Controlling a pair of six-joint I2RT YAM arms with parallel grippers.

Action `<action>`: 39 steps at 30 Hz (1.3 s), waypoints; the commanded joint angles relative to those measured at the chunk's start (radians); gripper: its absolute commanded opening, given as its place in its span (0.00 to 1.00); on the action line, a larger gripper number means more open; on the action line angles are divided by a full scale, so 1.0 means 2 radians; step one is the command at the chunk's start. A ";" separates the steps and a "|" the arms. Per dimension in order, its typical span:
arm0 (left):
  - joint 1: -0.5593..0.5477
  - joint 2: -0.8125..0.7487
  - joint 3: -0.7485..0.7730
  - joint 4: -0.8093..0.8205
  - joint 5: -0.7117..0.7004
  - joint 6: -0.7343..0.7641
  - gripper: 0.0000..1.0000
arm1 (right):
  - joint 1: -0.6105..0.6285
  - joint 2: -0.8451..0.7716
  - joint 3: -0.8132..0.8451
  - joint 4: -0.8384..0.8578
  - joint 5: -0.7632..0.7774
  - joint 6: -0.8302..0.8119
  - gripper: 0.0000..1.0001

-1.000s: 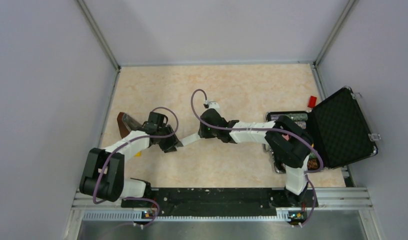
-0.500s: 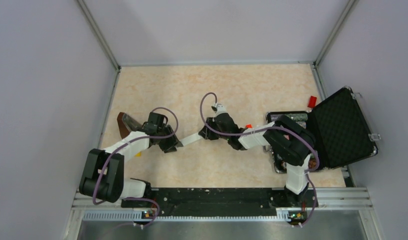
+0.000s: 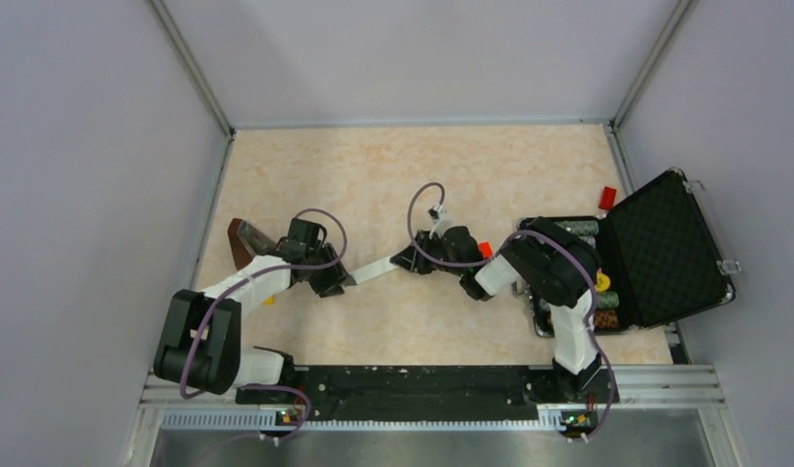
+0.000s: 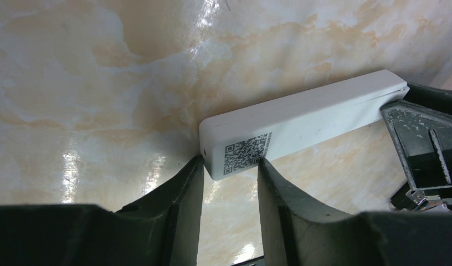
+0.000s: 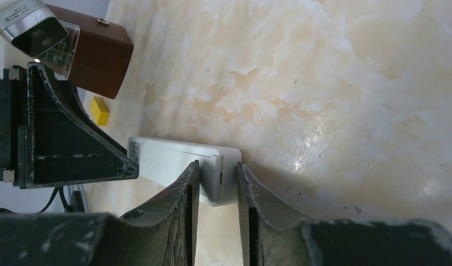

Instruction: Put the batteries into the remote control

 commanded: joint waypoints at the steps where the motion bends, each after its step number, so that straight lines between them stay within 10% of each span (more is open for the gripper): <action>1: -0.014 0.019 -0.006 0.108 0.012 -0.014 0.37 | 0.028 0.007 -0.045 -0.127 -0.141 0.010 0.00; 10: -0.014 0.036 0.087 0.062 0.016 0.114 0.45 | 0.028 -0.101 0.076 -0.332 -0.099 -0.042 0.31; 17: 0.000 0.054 0.147 0.028 -0.003 0.143 0.69 | 0.027 -0.143 0.124 -0.427 -0.023 -0.091 0.62; 39: 0.075 -0.046 0.107 -0.010 -0.058 0.037 0.72 | 0.103 -0.064 0.205 -0.489 0.130 -0.282 0.67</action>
